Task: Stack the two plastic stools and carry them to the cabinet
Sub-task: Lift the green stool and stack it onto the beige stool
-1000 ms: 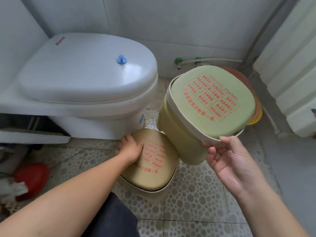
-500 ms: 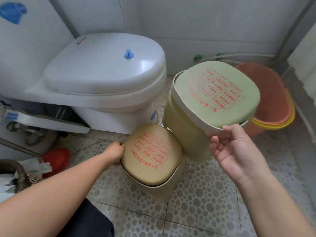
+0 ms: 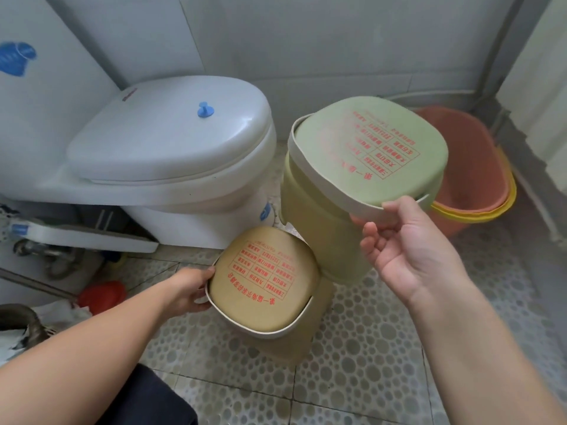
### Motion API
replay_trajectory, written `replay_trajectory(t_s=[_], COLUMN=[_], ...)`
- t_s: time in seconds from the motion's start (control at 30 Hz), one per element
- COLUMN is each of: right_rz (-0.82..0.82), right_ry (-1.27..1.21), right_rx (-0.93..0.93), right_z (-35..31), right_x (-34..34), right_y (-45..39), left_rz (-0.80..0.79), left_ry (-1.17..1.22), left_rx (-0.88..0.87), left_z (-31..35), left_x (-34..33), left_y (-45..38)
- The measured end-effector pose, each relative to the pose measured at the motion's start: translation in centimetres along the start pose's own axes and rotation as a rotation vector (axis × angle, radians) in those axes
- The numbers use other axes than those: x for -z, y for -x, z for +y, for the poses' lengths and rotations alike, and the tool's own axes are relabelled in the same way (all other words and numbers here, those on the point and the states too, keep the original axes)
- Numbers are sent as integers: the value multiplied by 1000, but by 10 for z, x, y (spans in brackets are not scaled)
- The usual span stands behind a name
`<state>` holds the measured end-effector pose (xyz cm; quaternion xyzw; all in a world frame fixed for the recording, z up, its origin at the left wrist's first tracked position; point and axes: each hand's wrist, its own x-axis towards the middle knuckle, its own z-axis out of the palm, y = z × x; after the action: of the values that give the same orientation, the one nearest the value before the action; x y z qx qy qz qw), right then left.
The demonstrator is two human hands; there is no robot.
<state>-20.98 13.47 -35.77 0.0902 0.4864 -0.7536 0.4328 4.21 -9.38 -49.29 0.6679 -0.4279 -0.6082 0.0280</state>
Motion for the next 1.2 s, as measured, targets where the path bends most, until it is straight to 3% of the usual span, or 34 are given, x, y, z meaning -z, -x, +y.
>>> replay_trajectory(t_s=[0.3, 0.8, 1.2], right_rz=[-66, -117, -103], right_ry=[85, 134, 223], right_rx=[25, -20, -30], right_z=[-36, -46, -48], right_x=[-7, -8, 5], right_y=[22, 44, 29], left_rz=[28, -144, -216], left_ry=[-15, -151, -1], left_rx=[-54, -220, -137], left_z=[-2, 5, -8], left_x=[-15, -73, -129], left_y=[-6, 11, 24])
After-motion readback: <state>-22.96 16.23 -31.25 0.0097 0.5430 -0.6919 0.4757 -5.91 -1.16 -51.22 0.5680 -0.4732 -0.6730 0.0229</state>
